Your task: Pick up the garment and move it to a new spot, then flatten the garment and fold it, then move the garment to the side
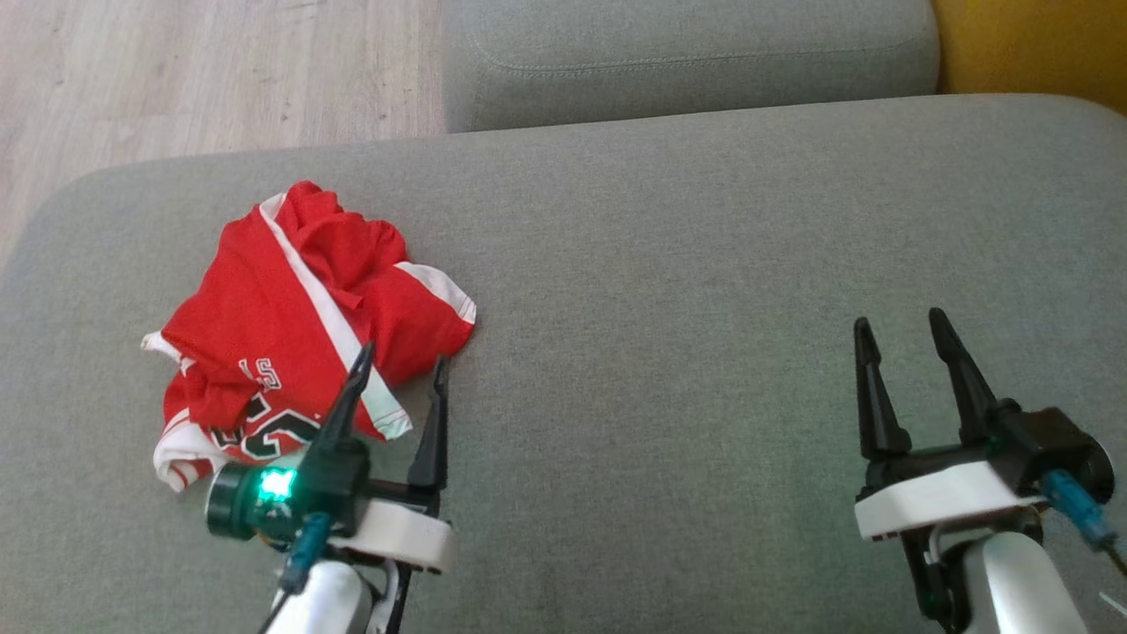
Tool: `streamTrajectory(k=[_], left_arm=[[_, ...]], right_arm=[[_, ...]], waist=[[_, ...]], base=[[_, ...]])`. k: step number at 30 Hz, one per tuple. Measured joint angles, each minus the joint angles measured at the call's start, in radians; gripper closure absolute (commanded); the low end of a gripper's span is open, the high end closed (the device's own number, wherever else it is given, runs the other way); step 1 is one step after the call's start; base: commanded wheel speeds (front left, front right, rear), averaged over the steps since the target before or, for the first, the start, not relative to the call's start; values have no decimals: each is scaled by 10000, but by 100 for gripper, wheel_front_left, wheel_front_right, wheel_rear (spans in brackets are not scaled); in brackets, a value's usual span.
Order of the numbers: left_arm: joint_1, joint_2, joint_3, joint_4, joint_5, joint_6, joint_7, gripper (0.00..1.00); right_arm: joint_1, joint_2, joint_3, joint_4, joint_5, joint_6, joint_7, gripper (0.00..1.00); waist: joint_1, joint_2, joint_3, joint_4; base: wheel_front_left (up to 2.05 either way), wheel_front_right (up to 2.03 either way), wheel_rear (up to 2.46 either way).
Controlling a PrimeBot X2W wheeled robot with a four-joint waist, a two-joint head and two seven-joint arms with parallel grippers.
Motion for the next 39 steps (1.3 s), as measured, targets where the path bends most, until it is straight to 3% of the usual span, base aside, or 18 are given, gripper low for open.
streamTrajectory(k=[14,22,27,39], left_arm=[[-314,155,-936,510,1400,698,-401,0],[-215,-276,63,-75,322,755,-621,0],[130,-441,673,-257,228,441,-740,0],[595,-911,1532,84,40,-476,-738,0]], right_arm=[[-124,-8,219,-221,-2073,0,-389,0],[-118,-10,134,-454,-732,0,-627,0],[-95,-13,-52,-219,763,0,-732,0],[100,-13,107,316,920,0,-732,0]], waist=[[0,0,38,39],[0,0,128,42],[-1,0,176,24],[-1,0,103,-25]], base=[[0,0,0],[0,0,0],[0,0,0],[0,0,0]])
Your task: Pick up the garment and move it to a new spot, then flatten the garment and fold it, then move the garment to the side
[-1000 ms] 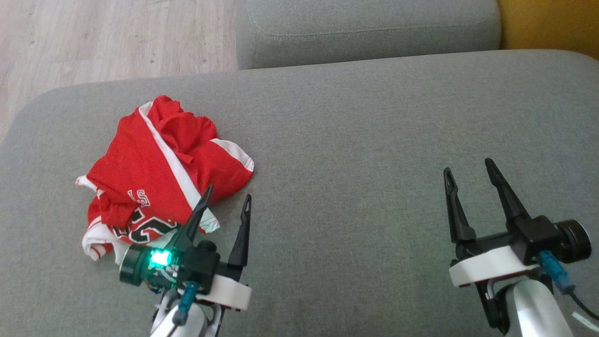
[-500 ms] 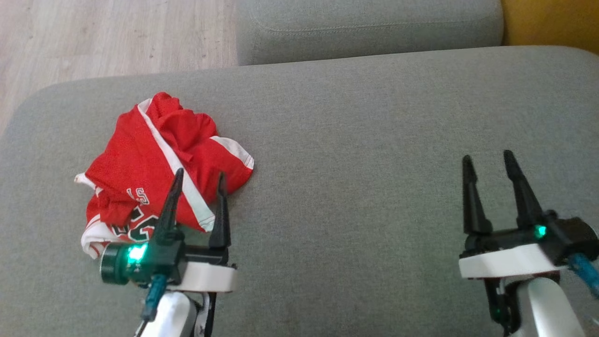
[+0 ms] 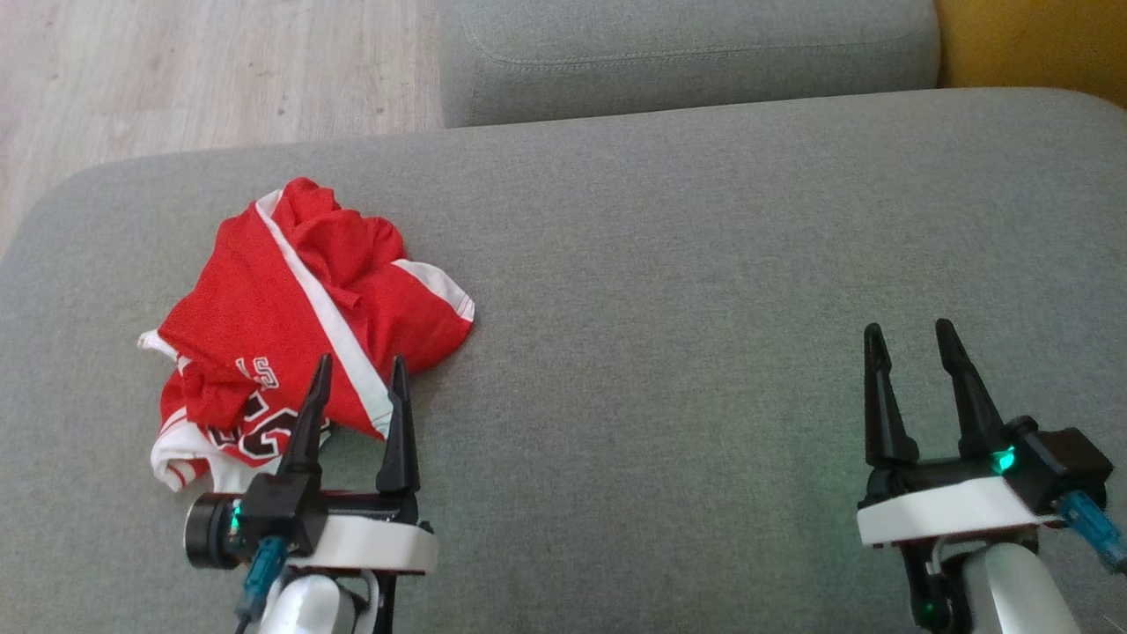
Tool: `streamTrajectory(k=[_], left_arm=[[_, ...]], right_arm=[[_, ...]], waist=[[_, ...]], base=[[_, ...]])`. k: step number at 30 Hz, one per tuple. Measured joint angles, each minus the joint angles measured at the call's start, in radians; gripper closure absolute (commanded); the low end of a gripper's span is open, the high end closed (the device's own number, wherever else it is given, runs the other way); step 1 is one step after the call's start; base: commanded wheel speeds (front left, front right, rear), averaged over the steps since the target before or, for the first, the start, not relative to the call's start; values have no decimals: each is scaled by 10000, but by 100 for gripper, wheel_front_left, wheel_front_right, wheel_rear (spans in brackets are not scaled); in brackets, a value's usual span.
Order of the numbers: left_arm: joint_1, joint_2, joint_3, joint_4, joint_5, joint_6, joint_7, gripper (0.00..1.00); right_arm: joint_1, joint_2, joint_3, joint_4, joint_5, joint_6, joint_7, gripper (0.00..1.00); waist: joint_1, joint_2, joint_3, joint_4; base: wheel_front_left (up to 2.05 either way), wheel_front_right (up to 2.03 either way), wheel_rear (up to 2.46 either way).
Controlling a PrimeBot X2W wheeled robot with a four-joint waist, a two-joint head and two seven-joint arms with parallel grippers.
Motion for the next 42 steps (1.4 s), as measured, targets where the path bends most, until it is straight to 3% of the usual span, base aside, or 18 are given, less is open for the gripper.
streamTrajectory(k=[14,37,42], left_arm=[[31,-268,431,102,399,-339,0,0],[289,-387,1262,-44,736,-428,0,0],[426,-387,1373,-65,759,-443,0,0]], right_arm=[[3,0,100,48,13,0,0,0],[101,-6,1039,59,186,0,0,0],[103,-6,1333,56,186,0,0,0]], waist=[[0,0,-150,358],[0,0,-278,2573],[0,0,-134,2707]], base=[[0,0,0],[0,0,0],[0,0,0]])
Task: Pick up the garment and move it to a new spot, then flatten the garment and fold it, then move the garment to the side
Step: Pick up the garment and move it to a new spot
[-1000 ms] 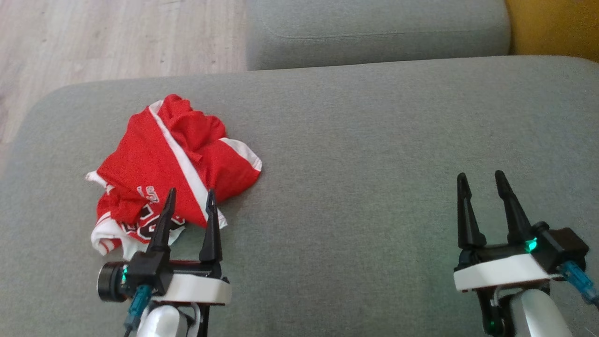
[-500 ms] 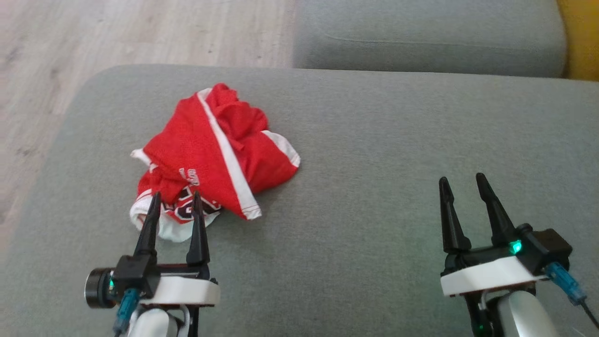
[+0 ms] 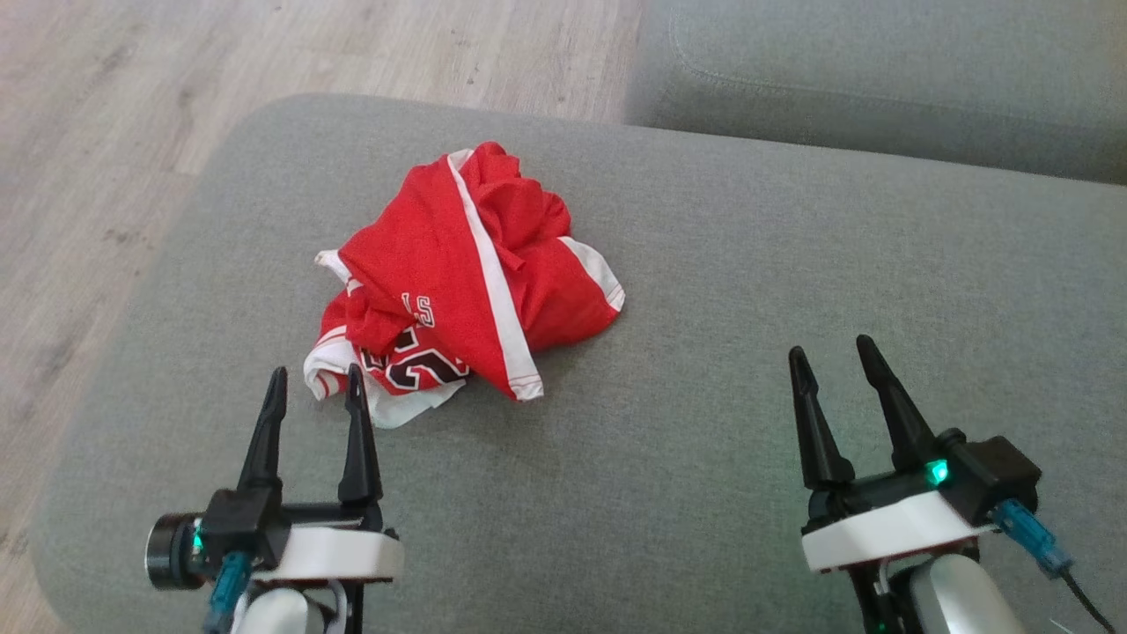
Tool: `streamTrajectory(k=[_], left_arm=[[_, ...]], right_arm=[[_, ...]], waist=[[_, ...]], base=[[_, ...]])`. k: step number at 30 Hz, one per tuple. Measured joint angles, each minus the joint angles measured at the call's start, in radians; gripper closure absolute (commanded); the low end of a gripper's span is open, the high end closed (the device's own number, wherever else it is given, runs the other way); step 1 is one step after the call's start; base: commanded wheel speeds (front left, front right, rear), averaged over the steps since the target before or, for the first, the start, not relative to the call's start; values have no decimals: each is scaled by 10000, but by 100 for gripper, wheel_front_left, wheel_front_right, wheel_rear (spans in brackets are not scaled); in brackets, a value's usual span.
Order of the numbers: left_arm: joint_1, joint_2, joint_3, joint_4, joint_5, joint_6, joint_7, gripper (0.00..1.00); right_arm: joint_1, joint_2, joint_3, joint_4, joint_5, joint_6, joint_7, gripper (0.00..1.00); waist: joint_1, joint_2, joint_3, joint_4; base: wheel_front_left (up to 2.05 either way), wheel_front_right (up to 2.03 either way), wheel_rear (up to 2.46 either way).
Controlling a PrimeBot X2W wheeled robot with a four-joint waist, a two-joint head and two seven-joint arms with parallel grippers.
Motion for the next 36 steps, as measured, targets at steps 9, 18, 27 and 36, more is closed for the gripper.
streamTrajectory(k=[9,18,27,36], left_arm=[[-1724,556,-418,828,525,-1172,282,0],[-5282,1229,-1933,2405,387,-1937,3653,0],[-5887,1808,-2569,3756,56,-2010,5484,0],[-5892,1799,-2510,3996,-121,-1847,4945,100]], right_arm=[[-200,-8,-69,-50,0,0,0,0],[-723,-25,-245,-153,-2,0,0,0],[-1077,-38,-265,-153,102,0,0,0],[-1117,-40,-366,-123,102,0,0,0]], waist=[[0,0,610,-365],[2,0,1499,-817],[2,0,2002,-1309],[0,0,1810,-1421]], base=[[0,0,0],[0,0,0],[0,0,0],[0,0,0]])
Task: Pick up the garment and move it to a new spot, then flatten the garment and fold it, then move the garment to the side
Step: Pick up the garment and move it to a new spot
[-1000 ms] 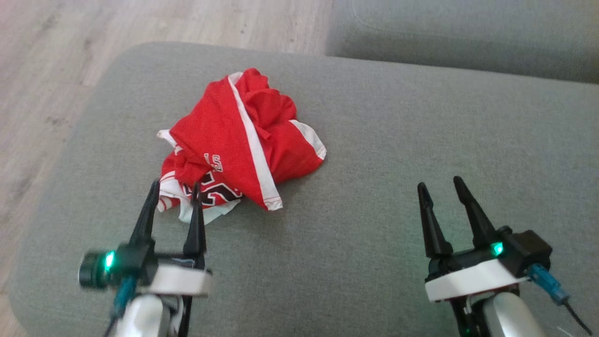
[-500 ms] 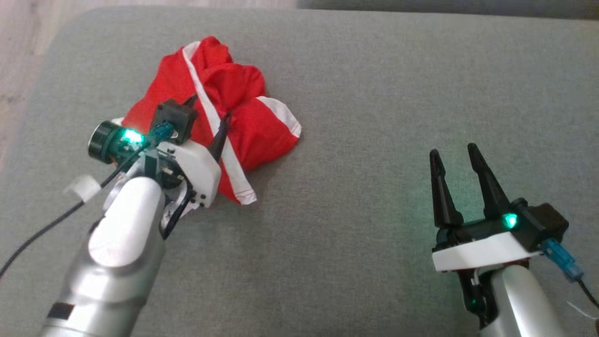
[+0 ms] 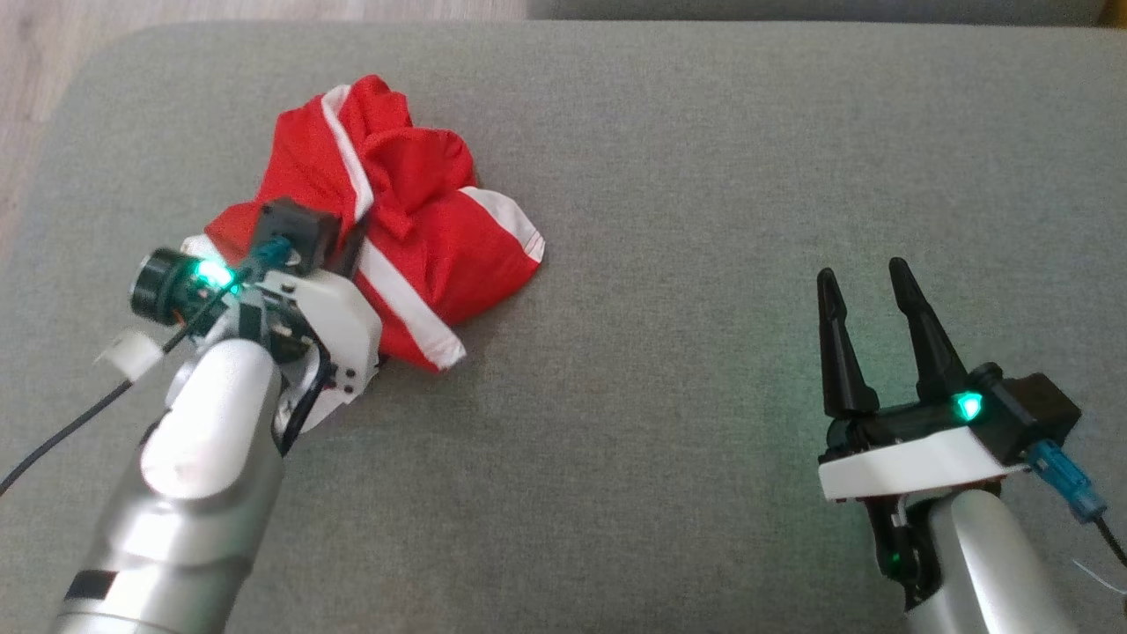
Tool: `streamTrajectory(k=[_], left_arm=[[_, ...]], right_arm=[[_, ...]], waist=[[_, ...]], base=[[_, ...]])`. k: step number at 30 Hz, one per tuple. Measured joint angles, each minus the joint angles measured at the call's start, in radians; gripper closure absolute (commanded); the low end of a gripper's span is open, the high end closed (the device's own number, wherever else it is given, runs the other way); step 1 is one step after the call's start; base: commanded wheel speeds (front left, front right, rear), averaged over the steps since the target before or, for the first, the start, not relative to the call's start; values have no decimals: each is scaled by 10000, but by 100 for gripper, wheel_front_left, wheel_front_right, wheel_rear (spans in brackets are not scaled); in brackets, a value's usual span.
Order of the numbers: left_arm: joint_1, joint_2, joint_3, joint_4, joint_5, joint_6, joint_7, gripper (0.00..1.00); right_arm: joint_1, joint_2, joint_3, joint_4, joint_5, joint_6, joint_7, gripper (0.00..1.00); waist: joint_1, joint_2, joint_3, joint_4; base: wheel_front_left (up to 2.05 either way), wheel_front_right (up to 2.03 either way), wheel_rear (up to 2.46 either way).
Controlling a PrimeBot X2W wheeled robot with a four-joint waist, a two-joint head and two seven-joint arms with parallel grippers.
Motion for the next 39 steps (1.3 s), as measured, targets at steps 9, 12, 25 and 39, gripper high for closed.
streamTrajectory(k=[9,12,25,39], left_arm=[[-7,-44,834,-1918,-495,587,-2558,100],[-6,-94,1129,-2861,-800,673,-3175,100],[10,-441,911,-5737,-1400,525,-3436,100],[-451,-725,-437,-5473,-1306,295,-2065,100]], right_arm=[[91,0,21,127,0,0,0,0],[282,2,50,123,0,0,0,0],[440,2,-48,27,161,0,0,0],[-22,2,96,-546,838,0,0,0]], waist=[[-1,0,-728,-6],[-2,0,-968,-104],[-1,0,-1150,-1078],[0,0,-605,-3217]], base=[[0,0,0],[0,0,0],[0,0,0],[0,0,0]])
